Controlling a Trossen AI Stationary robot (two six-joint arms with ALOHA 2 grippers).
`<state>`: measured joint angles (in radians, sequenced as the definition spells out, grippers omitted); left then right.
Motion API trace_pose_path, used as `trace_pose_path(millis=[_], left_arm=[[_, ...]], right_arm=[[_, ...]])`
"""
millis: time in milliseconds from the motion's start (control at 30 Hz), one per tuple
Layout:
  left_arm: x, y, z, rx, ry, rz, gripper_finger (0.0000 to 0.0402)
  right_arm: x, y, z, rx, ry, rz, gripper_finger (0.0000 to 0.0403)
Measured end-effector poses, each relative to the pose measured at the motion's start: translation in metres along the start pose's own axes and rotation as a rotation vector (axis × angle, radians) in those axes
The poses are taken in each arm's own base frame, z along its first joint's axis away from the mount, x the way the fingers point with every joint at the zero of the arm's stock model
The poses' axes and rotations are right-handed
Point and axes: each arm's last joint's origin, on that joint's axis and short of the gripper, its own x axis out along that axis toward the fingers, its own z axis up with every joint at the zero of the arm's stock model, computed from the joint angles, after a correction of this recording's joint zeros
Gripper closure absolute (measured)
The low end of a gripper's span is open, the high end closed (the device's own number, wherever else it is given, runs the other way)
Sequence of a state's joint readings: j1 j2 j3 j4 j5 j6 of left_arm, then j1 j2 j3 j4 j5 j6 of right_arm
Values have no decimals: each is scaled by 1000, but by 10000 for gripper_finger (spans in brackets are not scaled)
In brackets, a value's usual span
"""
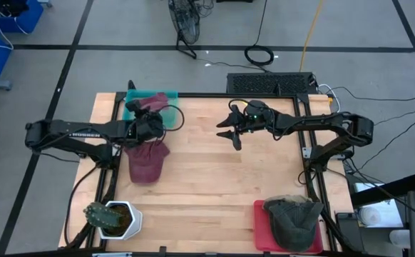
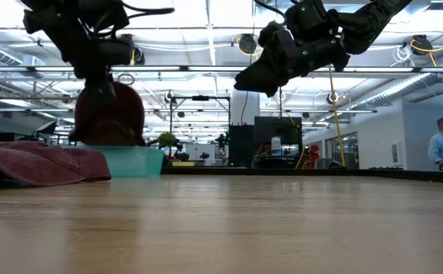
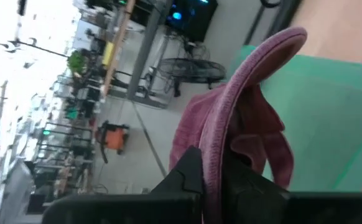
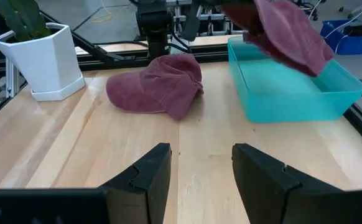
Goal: Pick & Place hat
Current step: Put the right red cap into the blue bin
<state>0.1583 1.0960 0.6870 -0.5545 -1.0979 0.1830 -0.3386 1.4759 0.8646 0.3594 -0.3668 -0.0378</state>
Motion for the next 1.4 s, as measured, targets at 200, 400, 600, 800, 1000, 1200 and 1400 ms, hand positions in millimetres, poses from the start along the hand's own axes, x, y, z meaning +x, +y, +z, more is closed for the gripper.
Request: trace_pose_path(millis=[200,400,600,800,1000,1200,1400], left_arm=[[15,-10,-16,45,51,-45,372],[29,-17,-27,43,69,-82,385],[38,-19,-22,-21,-21,-127,382],[42,-19,-23,-37,-40,-134,352],[47,-15,-25,-99,-13,-121,363],[47,-16,-25,-116,-14,-123,367],[46,-16,-25,-210,-11,-128,321]], right_arm=[[0,0,0,29,-2,1,248],[1,3,1,14,-9,11,248],[1,4,2,-1,-15,13,248],[1,4,1,1,-5,13,248],[1,4,0,5,5,14,248],[1,4,0,4,4,14,248],[1,4,0,4,4,14,248]])
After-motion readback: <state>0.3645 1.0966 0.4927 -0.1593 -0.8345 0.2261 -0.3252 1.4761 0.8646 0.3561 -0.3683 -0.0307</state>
